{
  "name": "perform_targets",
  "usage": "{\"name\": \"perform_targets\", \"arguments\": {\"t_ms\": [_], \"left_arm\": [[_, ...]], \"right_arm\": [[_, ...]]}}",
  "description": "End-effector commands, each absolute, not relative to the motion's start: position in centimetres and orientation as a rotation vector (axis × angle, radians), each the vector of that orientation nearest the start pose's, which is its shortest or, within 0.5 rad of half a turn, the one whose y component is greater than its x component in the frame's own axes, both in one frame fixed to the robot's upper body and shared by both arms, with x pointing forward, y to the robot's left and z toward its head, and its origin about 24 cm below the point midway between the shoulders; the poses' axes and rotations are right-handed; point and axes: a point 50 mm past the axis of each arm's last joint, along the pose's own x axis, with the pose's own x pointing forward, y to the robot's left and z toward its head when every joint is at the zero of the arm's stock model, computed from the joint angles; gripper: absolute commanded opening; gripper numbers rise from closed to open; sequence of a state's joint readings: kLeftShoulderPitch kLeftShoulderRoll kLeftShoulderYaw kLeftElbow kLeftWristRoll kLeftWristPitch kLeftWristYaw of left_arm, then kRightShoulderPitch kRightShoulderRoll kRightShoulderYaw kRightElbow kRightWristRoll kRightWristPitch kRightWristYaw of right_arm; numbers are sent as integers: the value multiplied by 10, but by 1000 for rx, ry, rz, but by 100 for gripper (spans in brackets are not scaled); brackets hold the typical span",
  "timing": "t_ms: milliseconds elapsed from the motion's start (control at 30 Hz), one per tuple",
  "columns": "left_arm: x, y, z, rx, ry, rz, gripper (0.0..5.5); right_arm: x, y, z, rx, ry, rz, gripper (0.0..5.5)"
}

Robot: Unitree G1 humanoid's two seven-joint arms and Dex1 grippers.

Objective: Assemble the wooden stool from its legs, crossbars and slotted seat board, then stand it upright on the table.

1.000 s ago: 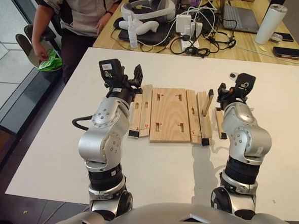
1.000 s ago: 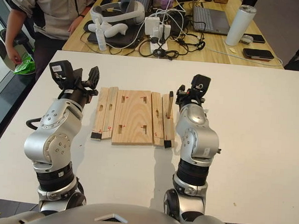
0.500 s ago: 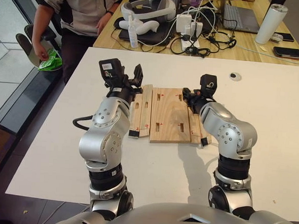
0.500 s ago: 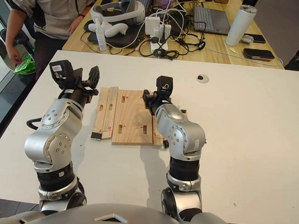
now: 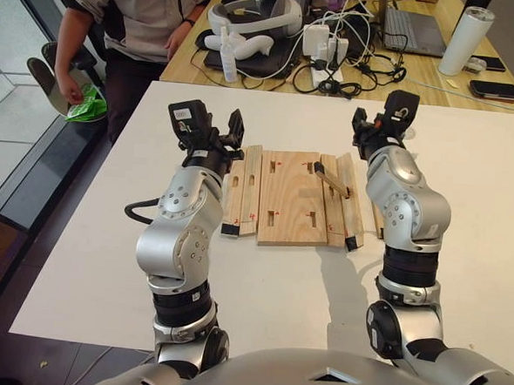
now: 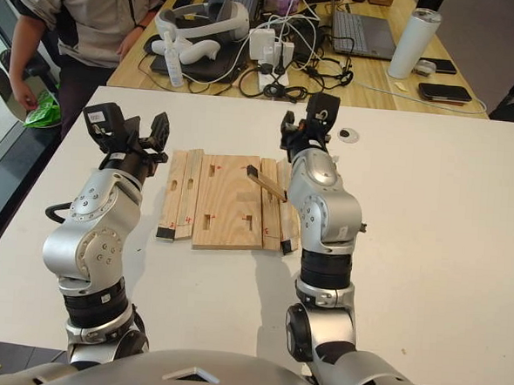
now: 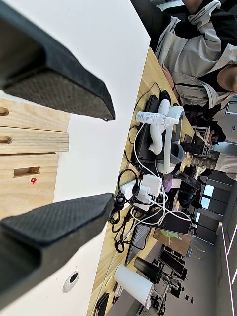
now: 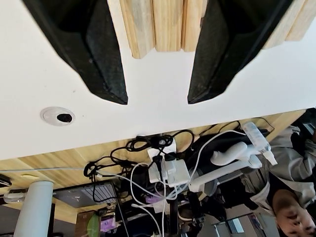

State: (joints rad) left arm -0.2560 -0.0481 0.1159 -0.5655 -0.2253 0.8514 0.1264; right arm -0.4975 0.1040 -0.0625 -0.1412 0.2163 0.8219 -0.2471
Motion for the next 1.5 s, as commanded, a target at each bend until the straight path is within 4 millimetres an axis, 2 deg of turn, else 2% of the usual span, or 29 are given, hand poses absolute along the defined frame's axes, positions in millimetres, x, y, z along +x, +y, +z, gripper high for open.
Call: {"name": "perform_targets", "arguments": {"t_ms": [33,100,200,333,433,533,600,767,900,1100,1233,1333,1500], "left_arm": [[266,142,149,-200,60,4,272],[266,142,149,-200,62,5,272],[267,140,148,-201,66,-3,272],[268,140,150,-194,65,-12,272],[270,142,152,-181,65,-28,272],[274,143,156,-160,67,-51,272],[277,143,158,-152,67,-65,272],[280,140,160,-156,62,-69,272],[282,139,160,-164,60,-64,272],[282,137,158,-183,58,-43,272],[281,136,156,-188,58,-36,272],[282,133,157,-192,53,-42,272],[284,134,158,-194,46,-37,272]], "right_arm": [[296,-77,106,172,389,128,227],[287,-66,95,148,438,187,227],[285,-56,88,173,483,232,227],[290,-35,116,270,378,404,227],[295,-33,140,287,249,420,227],[306,-39,151,244,166,309,227],[317,-52,140,176,197,175,227],[357,-79,123,16,437,-63,227],[379,-94,124,52,570,-156,227],[388,-109,115,158,768,-111,227],[388,-105,120,183,807,-8,227],[386,-104,120,299,859,57,227],[385,-113,114,331,904,25,227]]}}
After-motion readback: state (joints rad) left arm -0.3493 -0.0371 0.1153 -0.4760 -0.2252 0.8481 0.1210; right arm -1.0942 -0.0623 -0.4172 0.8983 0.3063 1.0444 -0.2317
